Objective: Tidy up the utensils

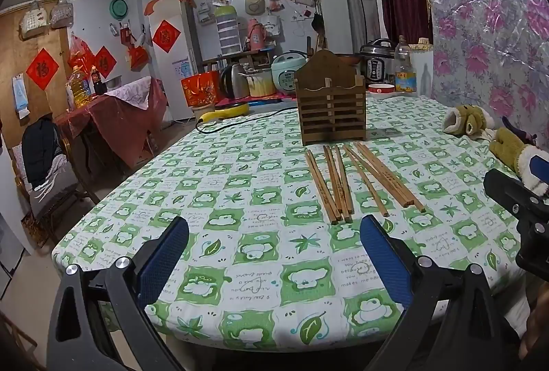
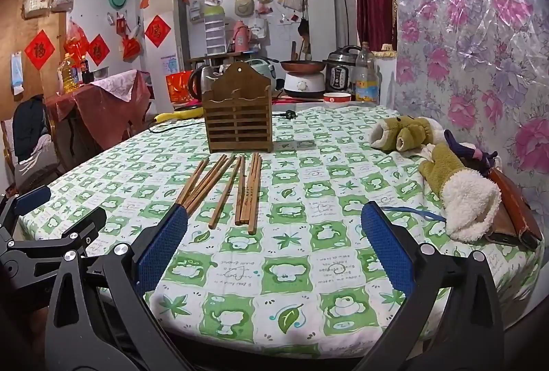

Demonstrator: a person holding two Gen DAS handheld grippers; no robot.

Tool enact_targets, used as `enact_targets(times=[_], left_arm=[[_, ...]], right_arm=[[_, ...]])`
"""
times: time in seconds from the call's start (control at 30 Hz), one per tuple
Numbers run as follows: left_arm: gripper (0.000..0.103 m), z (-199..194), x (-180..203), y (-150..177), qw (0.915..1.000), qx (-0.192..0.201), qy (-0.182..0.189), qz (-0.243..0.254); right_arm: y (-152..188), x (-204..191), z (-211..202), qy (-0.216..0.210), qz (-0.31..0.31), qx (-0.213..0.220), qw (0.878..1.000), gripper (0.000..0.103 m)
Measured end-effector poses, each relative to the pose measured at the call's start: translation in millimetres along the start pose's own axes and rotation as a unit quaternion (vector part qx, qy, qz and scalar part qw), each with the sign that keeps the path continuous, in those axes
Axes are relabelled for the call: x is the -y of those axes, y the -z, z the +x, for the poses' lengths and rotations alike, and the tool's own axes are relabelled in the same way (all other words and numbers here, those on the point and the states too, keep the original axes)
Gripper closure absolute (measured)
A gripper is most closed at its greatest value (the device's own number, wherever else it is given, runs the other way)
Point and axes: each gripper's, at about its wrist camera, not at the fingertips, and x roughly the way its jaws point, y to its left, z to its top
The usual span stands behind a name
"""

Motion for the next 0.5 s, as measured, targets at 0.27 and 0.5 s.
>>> enact_targets(times=[0.27, 0.5], left_arm=[[0.005, 0.6, -0.1, 1.1, 1.0, -0.001, 0.0, 0.0], [0.005, 0.8, -0.1, 1.2, 1.0, -0.001, 0.0, 0.0]], right_arm=[[0.5, -0.1, 0.9, 0.0, 0.0, 0.0, 1.0, 0.006], [0.8, -0.1, 1.1, 0.001, 0.0, 0.001, 1.0, 0.006]])
